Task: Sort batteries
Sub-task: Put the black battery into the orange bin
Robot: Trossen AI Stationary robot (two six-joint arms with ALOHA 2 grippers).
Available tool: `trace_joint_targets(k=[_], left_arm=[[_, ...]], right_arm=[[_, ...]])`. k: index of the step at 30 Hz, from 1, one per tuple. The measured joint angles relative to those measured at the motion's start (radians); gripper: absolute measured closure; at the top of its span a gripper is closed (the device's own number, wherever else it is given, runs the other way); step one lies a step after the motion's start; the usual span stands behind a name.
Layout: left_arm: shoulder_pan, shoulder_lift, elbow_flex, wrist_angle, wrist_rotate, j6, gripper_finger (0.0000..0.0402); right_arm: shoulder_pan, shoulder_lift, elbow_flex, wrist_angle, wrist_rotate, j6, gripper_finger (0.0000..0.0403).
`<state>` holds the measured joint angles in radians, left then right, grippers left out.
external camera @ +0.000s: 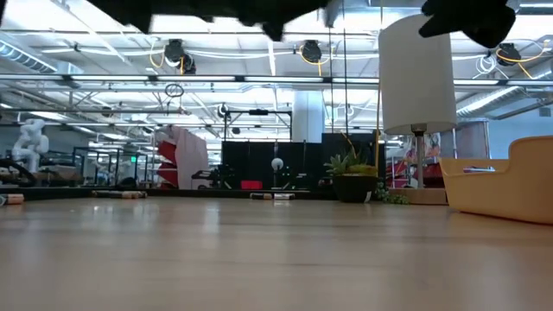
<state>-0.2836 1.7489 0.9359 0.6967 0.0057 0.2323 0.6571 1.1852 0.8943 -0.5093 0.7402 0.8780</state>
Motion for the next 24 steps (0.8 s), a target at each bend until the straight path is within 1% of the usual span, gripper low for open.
trace_joint_targets(k=[3, 4, 6, 8, 11, 18, 21, 24], left_arm=[[-0.006, 0.15, 0.102, 0.063, 0.016, -0.036, 0.0354], [-0.01, 0.203, 0.156, 0.07, 0.023, -0.043, 0.0354], [-0.019, 0.297, 0.261, 0.063, 0.033, -0.044, 0.0354], [-0.024, 0.389, 0.383, 0.069, 0.051, -0.044, 0.0354], [-0.027, 0.507, 0.561, 0.019, 0.055, -0.044, 0.0354], [-0.026, 0.783, 1.0, -0.194, 0.145, -0.044, 0.0354], [-0.027, 0.873, 1.169, -0.279, 0.149, -0.045, 0.0354], [-0.026, 0.945, 1.311, -0.357, 0.149, -0.052, 0.0354]], right_arm=[[0.021, -0.037, 0.0, -0.061, 0.168, 0.068, 0.0271], [0.029, -0.047, 0.0, -0.078, 0.203, 0.084, 0.0271], [0.039, -0.057, -0.001, -0.079, 0.238, 0.1, 0.0271], [0.05, -0.063, -0.001, -0.078, 0.25, 0.112, 0.0271], [0.072, -0.063, 0.0, -0.078, 0.25, 0.131, 0.0271], [0.115, -0.063, 0.0, -0.087, 0.251, 0.128, 0.0271], [0.128, -0.062, 0.0, -0.106, 0.251, 0.127, 0.0271], [0.137, -0.062, 0.0, -0.122, 0.252, 0.128, 0.0271]])
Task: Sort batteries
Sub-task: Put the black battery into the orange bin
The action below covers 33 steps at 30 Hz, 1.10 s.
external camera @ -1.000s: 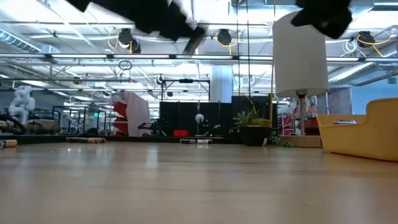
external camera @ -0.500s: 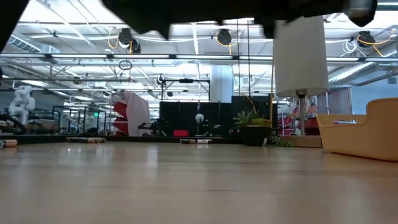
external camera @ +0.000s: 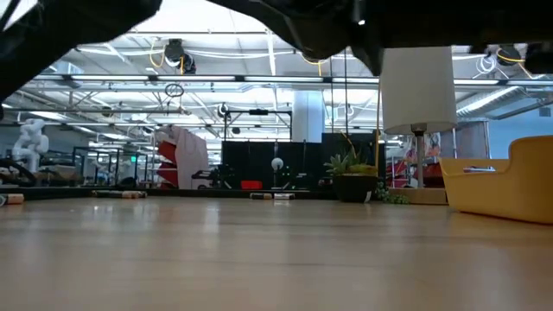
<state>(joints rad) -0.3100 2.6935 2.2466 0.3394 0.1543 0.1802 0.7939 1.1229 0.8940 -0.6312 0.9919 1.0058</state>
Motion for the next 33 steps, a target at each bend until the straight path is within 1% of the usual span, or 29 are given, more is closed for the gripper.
trace_joint_targets(k=[3, 6, 7, 12, 14, 18, 21, 24, 27, 30, 33], left_arm=[[0.0, 0.055, 0.098, -0.076, 0.0, -0.018, 0.0354], [0.001, 0.071, 0.104, -0.068, -0.001, -0.018, 0.0354], [0.001, 0.072, 0.104, -0.074, -0.001, -0.018, 0.0347], [0.004, 0.069, 0.108, -0.069, -0.019, -0.017, 0.027], [0.007, 0.069, 0.109, -0.069, -0.024, -0.017, 0.0247], [0.011, 0.063, 0.109, -0.085, -0.04, -0.017, 0.0227], [0.009, 0.036, 0.109, -0.179, -0.034, -0.006, 0.0224], [0.003, -0.011, 0.11, -0.345, -0.029, 0.096, 0.0223], [-0.015, -0.073, 0.11, -0.6, -0.06, 0.186, 0.0223], [-0.038, -0.132, 0.111, -0.923, -0.17, 0.21, 0.0222], [-0.058, -0.19, 0.111, -1.31, -0.246, 0.142, 0.0222]], right_arm=[[0.0, 0.0, 0.0, -0.004, 0.002, -0.004, 0.0271], [0.0, 0.0, 0.0, -0.009, 0.002, -0.006, 0.0271], [0.0, 0.0, 0.0, -0.009, 0.002, -0.007, 0.0271], [0.0, 0.0, 0.0, -0.009, 0.001, -0.007, 0.0271], [0.0, 0.0, 0.0, -0.009, 0.0, -0.007, 0.0271], [0.0, 0.0, 0.0, -0.009, -0.002, -0.006, 0.0271], [0.0, 0.0, 0.0, -0.009, -0.003, -0.006, 0.0271], [0.0, 0.0, 0.0, -0.009, -0.003, -0.016, 0.0271], [0.0, 0.0, 0.0, -0.009, -0.003, -0.021, 0.0271], [0.001, 0.008, 0.0, -0.008, -0.003, -0.023, 0.0271], [0.0, 0.024, 0.0, -0.009, -0.002, -0.023, 0.0271]])
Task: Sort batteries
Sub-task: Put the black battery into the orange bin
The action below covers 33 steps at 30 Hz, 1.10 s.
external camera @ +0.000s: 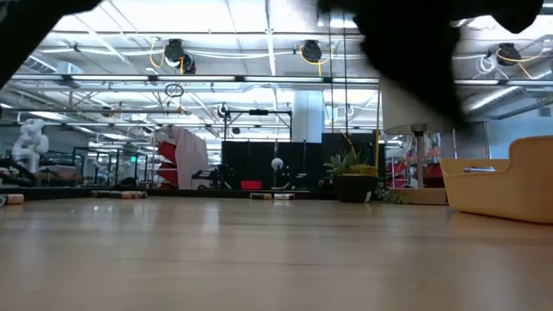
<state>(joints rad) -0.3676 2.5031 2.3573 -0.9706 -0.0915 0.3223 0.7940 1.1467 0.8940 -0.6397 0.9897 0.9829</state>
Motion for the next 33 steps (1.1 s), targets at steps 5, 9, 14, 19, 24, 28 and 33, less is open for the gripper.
trace_joint_targets(k=[5, 9, 14, 19, 24, 28, 33], left_arm=[[-0.062, -0.067, -0.023, -0.623, -0.027, -0.304, 0.0222], [-0.215, -0.25, -0.308, -0.537, -0.049, -0.374, 0.0221], [-0.346, -0.536, -0.661, -0.439, -0.245, -0.688, 0.0221], [-0.485, -0.758, -1.0, -0.063, -0.221, -0.983, 0.0221], [-0.578, -0.784, -1.182, 0.092, -0.228, -1.207, 0.0221], [-0.634, -0.748, -1.221, 0.095, -0.224, -1.324, 0.0221], [-0.671, -0.709, -1.216, 0.123, -0.227, -1.389, 0.0221]], right_arm=[[0.0, 0.008, 0.0, 0.009, 0.0, 0.0, 0.0271], [0.0, 0.01, 0.0, 0.039, -0.001, -0.003, 0.0271], [0.007, 0.031, 0.001, 0.047, -0.022, 0.0, 0.0271], [0.005, 0.039, 0.001, 0.067, -0.024, -0.005, 0.0271], [0.005, 0.045, 0.0, 0.124, -0.027, -0.035, 0.0271], [0.009, 0.05, 0.0, 0.171, -0.026, -0.052, 0.0271], [0.013, 0.084, 0.0, 0.198, -0.032, -0.068, 0.0271]])
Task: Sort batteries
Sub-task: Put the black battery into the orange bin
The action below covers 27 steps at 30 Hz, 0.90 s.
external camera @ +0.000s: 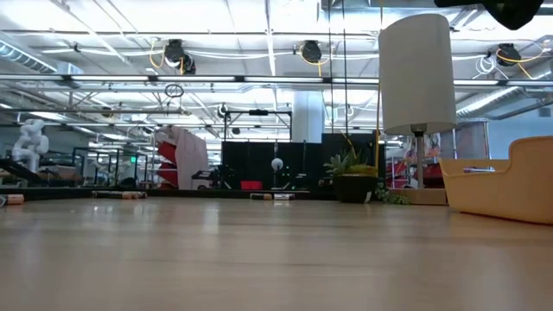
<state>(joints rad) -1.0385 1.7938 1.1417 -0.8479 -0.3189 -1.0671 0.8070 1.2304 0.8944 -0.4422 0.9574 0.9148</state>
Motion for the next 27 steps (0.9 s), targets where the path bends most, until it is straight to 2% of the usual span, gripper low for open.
trace_joint_targets(k=[12, 15, 21, 24, 27], left_arm=[[-0.007, 0.137, 0.005, 0.038, 0.041, -0.026, 0.0225], [-0.005, 0.147, 0.006, 0.047, 0.057, -0.002, 0.0249], [0.019, 0.147, 0.006, 0.053, 0.058, 0.068, 0.0354], [0.044, 0.137, 0.004, 0.038, 0.014, 0.144, 0.0356], [0.099, 0.108, 0.002, 0.03, -0.084, 0.238, 0.0356]], right_arm=[[0.0, 0.009, 0.0, 0.009, -0.021, -0.009, 0.0271], [0.0, 0.009, 0.0, 0.013, -0.021, -0.01, 0.0271], [0.0, 0.009, 0.0, 0.015, -0.021, -0.011, 0.0271], [0.0, 0.008, 0.0, 0.017, -0.021, -0.011, 0.0271], [0.0, 0.008, 0.0, 0.02, -0.021, -0.012, 0.0271]])
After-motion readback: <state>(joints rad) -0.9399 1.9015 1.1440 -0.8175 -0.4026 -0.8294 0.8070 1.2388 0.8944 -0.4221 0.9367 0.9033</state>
